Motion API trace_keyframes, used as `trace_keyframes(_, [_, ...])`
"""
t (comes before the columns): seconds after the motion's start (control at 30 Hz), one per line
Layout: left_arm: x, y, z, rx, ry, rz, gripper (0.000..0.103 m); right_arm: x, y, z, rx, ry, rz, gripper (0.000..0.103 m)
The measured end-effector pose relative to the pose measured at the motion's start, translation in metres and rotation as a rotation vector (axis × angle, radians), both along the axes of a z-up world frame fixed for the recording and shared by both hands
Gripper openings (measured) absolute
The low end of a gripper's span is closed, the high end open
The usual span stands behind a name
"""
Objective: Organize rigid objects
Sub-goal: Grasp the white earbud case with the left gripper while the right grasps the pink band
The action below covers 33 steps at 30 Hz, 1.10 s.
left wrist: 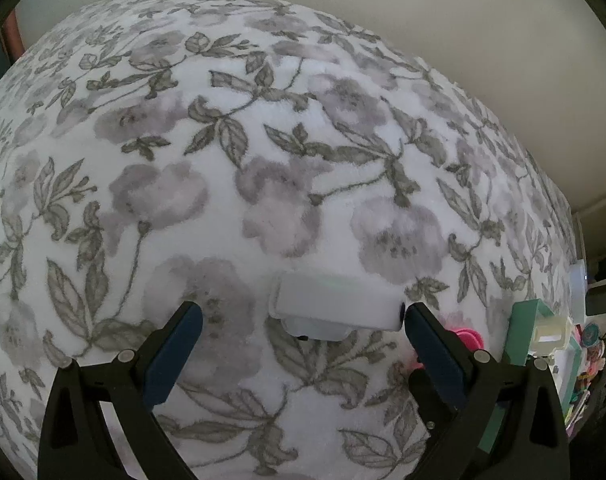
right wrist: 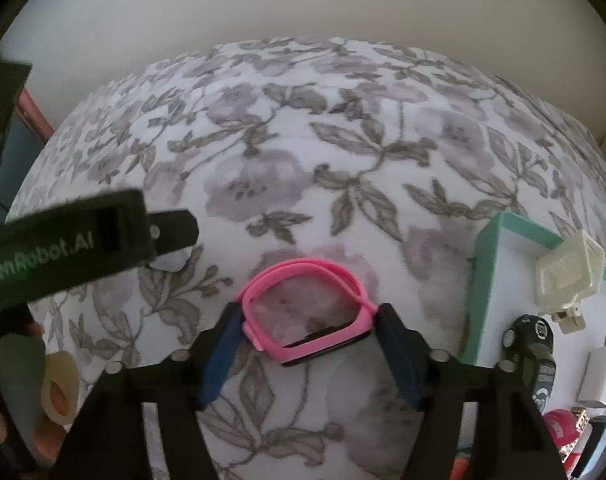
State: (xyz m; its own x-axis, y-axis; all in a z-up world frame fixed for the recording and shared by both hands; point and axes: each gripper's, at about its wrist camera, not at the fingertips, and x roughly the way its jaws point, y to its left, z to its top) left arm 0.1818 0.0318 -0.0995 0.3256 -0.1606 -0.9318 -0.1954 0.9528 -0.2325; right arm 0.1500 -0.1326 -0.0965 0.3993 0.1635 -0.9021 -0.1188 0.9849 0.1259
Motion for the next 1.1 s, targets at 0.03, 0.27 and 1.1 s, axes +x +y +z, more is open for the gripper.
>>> trace_keyframes(0.03, [0.001, -0.001, -0.001, -0.003, 0.0, -0.003, 0.1, 0.0, 0.001, -0.001, 0.008, 0.001, -0.004, 0.069])
trace_keyframes(0.27, [0.0, -0.001, -0.001, -0.018, -0.011, -0.002, 0.089, -0.002, 0.001, 0.001, 0.011, 0.001, -0.013, 0.069])
trace_keyframes(1.1, [-0.013, 0.018, 0.039, -0.066, -0.072, 0.062, 0.064, -0.008, -0.006, 0.017, 0.061, -0.026, -0.05, 0.068])
